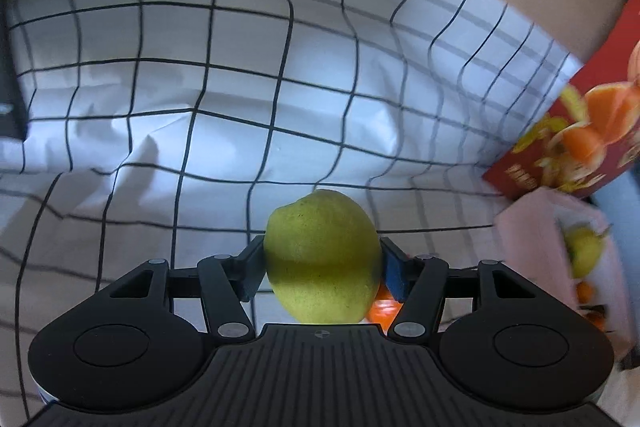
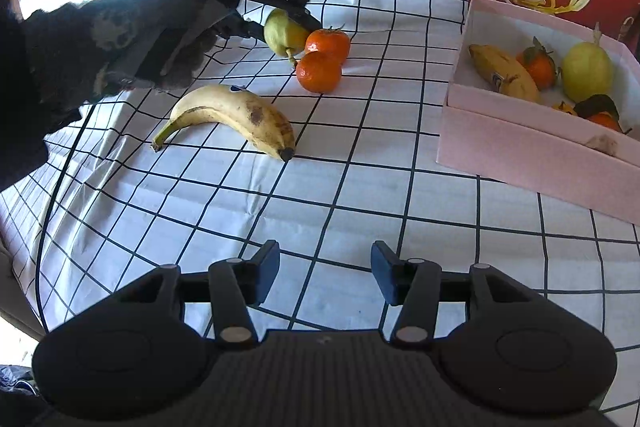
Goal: Organize fruits
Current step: 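Lift the pear with the left gripper while the right gripper grasps a small tangerine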
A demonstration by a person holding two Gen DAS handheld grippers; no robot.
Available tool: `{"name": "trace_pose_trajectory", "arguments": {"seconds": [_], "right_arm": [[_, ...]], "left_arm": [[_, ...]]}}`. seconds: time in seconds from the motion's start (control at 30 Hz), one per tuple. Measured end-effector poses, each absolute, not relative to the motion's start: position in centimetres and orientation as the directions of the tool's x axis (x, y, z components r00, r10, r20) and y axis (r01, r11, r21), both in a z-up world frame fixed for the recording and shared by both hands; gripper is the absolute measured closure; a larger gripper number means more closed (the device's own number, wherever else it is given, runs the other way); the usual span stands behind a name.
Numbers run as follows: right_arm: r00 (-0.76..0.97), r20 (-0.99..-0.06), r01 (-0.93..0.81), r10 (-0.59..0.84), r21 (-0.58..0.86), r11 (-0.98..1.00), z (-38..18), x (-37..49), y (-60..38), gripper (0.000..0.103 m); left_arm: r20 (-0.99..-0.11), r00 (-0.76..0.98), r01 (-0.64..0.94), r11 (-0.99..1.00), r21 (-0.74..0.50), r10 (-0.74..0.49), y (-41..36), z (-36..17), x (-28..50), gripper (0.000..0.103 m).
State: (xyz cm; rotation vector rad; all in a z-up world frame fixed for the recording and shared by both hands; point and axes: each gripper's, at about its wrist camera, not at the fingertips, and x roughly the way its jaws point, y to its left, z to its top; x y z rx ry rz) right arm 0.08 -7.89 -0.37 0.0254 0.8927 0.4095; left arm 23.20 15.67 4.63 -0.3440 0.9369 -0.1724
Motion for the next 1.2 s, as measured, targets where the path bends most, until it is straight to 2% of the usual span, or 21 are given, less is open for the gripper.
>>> {"name": "trace_pose_trajectory", "arguments": {"seconds": [0.3, 0.47, 0.63, 0.73, 0.8, 0.93, 1.0, 1.13, 1.2], "right_arm": [[0.568, -0.742, -0.364, 0.356, 0.161, 0.917, -0.5, 0.1, -7.1, 0.048], [0.574, -0.734, -0.381, 0.364, 0.154, 0.912, -0.7, -0.1, -7.2, 0.046], [0.587, -0.724, -0.421, 0.361, 0.107, 0.901, -0.9, -0.7, -6.4, 0.038], [0.591, -0.718, -0.447, 0.368, 0.088, 0.890, -1.1, -1.1, -5.9, 0.027], [0.580, -0.718, -0.456, 0.385, 0.105, 0.884, -1.1, -1.1, -5.9, 0.017], [0.561, -0.728, -0.452, 0.393, 0.128, 0.883, -1.0, -0.8, -5.8, 0.014], [0.534, -0.741, -0.478, 0.407, 0.132, 0.868, -1.0, -0.5, -5.5, 0.007], [0.533, -0.737, -0.490, 0.416, 0.132, 0.862, -1.0, -0.6, -5.5, 0.007], [0.538, -0.740, -0.492, 0.404, 0.114, 0.863, -0.8, -0.7, -5.5, 0.014]], "left_arm": [[-0.685, 0.612, 0.025, 0.875, -0.483, -0.395, 16.3, 7.1, 15.3, 0.039], [-0.720, 0.583, 0.029, 0.895, -0.445, -0.377, 15.5, 6.3, 9.1, 0.039], [-0.772, 0.544, 0.003, 0.920, -0.392, -0.330, 15.4, 5.1, 4.5, 0.039], [-0.787, 0.538, -0.028, 0.927, -0.374, -0.302, 15.8, 4.6, 2.7, 0.039], [-0.794, 0.539, -0.046, 0.931, -0.361, -0.281, 16.0, 4.3, 2.0, 0.039], [-0.803, 0.536, -0.079, 0.932, -0.353, -0.259, 16.5, 3.6, 0.9, 0.039], [-0.807, 0.533, -0.090, 0.932, -0.352, -0.253, 16.5, 3.3, 0.5, 0.039], [-0.810, 0.532, -0.103, 0.931, -0.350, -0.245, 16.4, 2.9, 0.1, 0.039], [-0.810, 0.532, -0.102, 0.932, -0.349, -0.246, 16.5, 2.9, 0.1, 0.039]]}}
